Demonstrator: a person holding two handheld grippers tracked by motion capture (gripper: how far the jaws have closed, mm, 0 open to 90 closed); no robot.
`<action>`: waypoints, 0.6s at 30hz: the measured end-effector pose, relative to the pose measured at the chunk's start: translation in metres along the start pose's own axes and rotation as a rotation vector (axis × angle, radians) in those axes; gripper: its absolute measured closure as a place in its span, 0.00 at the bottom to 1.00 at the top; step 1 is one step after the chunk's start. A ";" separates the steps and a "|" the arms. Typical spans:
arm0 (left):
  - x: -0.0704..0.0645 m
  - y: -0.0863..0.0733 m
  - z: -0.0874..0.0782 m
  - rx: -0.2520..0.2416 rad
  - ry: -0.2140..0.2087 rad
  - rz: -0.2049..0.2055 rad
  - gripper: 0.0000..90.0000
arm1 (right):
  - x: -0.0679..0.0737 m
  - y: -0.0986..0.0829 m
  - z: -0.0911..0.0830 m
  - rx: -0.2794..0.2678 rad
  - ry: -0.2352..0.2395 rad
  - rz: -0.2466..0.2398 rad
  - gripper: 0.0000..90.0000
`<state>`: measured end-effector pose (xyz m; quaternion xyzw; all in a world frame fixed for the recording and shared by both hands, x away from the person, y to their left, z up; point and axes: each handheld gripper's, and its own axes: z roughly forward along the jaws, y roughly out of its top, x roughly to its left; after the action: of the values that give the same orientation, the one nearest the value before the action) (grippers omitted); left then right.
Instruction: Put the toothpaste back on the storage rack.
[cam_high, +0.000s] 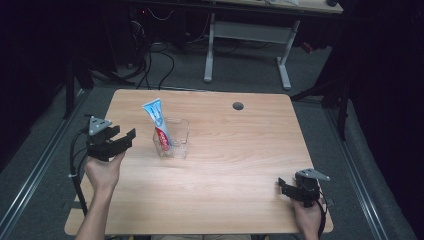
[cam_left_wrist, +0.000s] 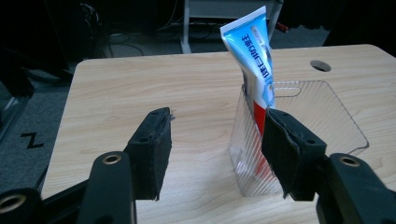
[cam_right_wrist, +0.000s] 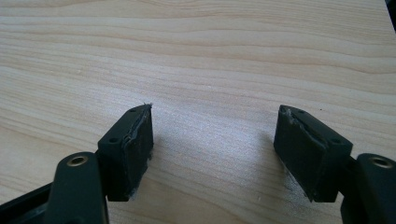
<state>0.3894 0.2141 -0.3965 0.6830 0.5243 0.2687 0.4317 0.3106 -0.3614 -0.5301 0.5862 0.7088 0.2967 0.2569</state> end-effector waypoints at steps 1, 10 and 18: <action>0.000 0.000 -0.001 -0.002 -0.001 -0.003 0.48 | 0.000 0.000 0.000 0.000 0.000 0.000 0.32; 0.002 -0.003 -0.005 -0.011 -0.012 -0.017 0.48 | 0.000 0.000 0.000 0.000 0.001 0.000 0.32; 0.003 -0.007 -0.008 -0.013 -0.010 -0.020 0.47 | 0.000 0.000 0.000 0.000 0.000 0.000 0.32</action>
<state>0.3804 0.2201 -0.3993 0.6761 0.5274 0.2644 0.4413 0.3106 -0.3613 -0.5301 0.5860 0.7089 0.2968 0.2570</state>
